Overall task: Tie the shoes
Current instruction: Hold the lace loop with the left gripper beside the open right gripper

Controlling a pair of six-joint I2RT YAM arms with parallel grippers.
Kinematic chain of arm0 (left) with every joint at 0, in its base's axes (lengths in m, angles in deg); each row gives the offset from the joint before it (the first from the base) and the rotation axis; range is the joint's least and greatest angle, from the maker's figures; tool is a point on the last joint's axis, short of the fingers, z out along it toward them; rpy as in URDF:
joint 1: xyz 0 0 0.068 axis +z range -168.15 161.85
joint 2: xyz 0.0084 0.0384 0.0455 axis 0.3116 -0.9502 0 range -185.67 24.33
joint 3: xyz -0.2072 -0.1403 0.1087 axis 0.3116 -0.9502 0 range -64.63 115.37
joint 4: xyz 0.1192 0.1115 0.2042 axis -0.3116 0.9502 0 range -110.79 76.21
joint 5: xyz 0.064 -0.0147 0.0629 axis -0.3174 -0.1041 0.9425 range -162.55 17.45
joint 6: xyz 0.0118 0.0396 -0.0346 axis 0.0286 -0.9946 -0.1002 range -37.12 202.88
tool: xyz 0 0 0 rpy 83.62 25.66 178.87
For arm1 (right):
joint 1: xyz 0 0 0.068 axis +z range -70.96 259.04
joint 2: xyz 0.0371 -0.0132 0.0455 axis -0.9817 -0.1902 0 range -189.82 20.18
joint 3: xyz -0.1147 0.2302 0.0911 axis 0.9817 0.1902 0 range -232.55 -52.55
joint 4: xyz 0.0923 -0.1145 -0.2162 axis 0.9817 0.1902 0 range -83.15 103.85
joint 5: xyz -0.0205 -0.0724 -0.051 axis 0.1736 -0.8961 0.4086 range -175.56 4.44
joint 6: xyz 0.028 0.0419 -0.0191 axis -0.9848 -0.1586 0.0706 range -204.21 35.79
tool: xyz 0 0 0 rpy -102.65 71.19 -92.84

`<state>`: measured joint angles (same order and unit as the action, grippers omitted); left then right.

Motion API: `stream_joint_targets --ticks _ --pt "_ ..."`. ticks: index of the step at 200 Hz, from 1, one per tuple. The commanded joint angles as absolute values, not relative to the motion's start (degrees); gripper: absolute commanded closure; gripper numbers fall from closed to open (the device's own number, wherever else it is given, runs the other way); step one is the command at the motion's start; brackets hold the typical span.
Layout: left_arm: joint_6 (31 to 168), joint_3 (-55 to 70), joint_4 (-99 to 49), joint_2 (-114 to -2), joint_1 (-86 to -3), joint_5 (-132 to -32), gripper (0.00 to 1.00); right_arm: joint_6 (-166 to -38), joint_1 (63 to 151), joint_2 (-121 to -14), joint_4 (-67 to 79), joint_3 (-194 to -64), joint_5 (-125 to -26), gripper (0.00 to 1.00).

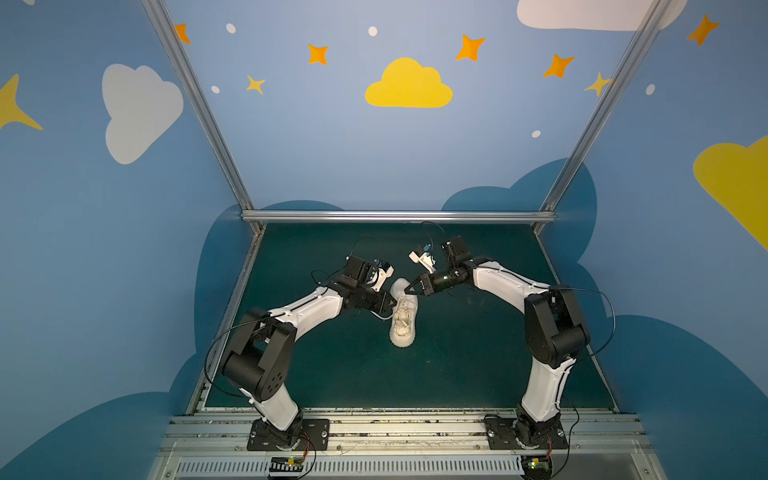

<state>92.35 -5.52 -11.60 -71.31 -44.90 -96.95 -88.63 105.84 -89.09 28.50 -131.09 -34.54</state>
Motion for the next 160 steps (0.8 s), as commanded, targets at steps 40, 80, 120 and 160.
stream_joint_targets --ticks 40,80,120,160 --pt "93.1 -6.3 -16.2 -72.6 -45.1 -100.0 0.72 -88.2 105.7 -88.4 28.6 -132.3 -33.9 1.0" --pt "93.4 -5.8 -17.0 -73.9 -45.3 -100.4 0.74 -88.1 105.6 -88.4 28.6 -132.1 -33.8 1.0" --pt "93.9 -5.4 -17.4 -74.6 -45.3 -100.4 0.92 -88.0 105.6 -88.2 28.7 -131.9 -33.8 1.0" --pt "93.6 -5.0 -17.0 -73.0 -45.3 -99.8 0.96 -87.8 105.5 -88.5 29.0 -131.9 -33.7 0.97"
